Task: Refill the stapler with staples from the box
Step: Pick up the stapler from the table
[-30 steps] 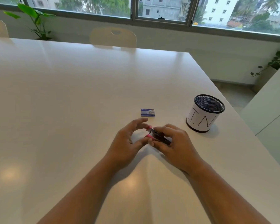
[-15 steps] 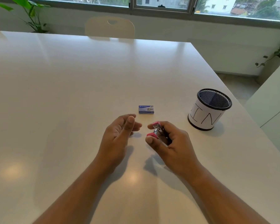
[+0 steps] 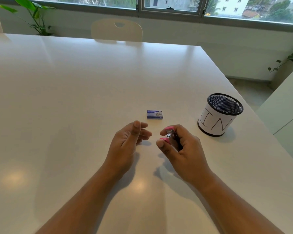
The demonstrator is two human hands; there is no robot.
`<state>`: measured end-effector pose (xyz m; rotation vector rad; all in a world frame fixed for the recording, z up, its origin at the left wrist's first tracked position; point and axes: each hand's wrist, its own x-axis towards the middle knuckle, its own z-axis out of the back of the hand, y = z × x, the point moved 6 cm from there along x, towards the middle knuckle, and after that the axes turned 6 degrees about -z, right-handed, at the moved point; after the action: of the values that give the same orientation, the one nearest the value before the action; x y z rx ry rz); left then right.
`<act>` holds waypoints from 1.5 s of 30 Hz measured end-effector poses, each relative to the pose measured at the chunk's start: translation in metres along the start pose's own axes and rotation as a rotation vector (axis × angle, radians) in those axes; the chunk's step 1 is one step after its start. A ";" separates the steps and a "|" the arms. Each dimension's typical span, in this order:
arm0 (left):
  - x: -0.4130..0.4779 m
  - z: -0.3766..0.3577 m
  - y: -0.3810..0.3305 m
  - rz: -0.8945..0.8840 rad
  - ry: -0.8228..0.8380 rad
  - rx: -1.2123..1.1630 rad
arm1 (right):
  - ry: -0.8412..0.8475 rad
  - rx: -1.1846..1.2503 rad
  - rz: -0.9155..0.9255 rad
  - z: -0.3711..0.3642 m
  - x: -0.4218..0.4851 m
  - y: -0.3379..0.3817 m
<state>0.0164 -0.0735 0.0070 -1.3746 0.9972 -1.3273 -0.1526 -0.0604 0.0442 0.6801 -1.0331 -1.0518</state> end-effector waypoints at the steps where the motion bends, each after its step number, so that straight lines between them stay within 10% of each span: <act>1: 0.000 0.000 0.000 0.004 0.000 0.005 | 0.007 0.005 0.010 0.000 0.000 0.001; 45: -0.005 -0.002 -0.006 -0.012 0.000 0.102 | -0.003 -0.001 -0.047 0.002 -0.001 -0.002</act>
<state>0.0136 -0.0678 0.0120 -1.3054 0.9092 -1.3685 -0.1557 -0.0604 0.0432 0.7054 -1.0231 -1.0946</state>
